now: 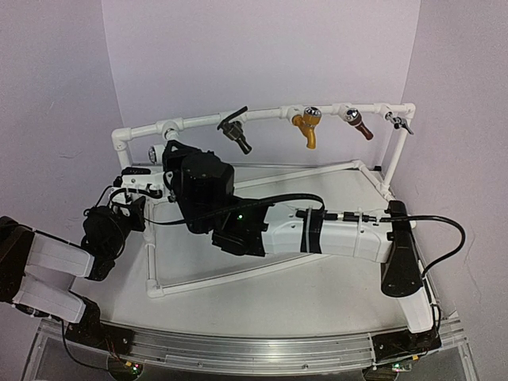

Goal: Install the water faucets
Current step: Place the adaptor at the water faucet.

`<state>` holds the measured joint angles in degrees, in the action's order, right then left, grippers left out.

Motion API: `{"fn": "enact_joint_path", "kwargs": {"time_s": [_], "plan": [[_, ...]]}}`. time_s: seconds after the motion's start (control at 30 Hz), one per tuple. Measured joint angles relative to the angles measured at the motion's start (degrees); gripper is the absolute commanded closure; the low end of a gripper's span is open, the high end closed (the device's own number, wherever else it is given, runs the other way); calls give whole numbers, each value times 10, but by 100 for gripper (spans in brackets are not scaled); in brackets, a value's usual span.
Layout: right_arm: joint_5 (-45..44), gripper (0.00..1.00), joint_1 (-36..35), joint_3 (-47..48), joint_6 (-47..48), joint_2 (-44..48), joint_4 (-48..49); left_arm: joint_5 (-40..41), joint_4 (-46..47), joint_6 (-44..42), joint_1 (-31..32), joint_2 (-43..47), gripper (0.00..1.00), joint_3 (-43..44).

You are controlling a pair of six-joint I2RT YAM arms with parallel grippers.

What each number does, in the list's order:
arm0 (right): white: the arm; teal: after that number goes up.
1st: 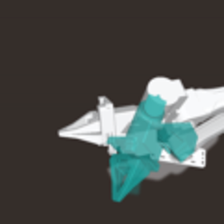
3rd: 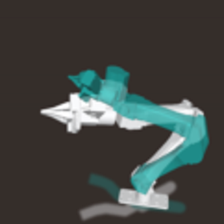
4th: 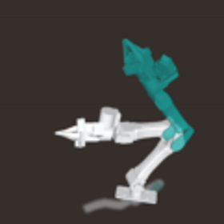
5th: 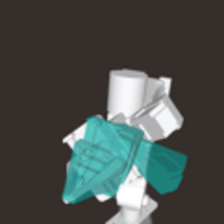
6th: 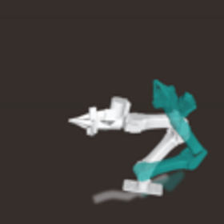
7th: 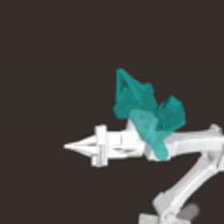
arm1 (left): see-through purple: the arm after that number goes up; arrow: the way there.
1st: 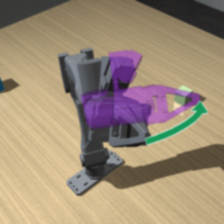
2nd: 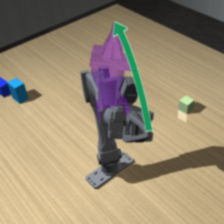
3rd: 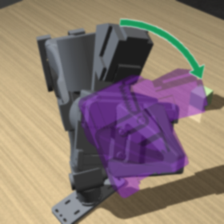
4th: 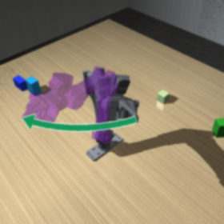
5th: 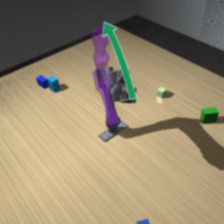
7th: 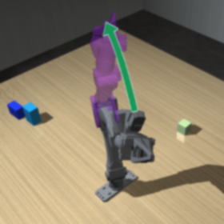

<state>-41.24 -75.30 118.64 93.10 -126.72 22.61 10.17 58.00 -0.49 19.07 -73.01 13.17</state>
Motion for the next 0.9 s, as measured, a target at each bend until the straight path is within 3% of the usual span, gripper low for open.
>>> {"fn": "enact_joint_path", "kwargs": {"time_s": [0.5,0.9], "plan": [[11,100,4,-16,-15,-1,-3,0,0,0,0,0,100,0],[3,100,6,25,-2,-20,-18,-1,-5,1,0,3,100,0]]}}
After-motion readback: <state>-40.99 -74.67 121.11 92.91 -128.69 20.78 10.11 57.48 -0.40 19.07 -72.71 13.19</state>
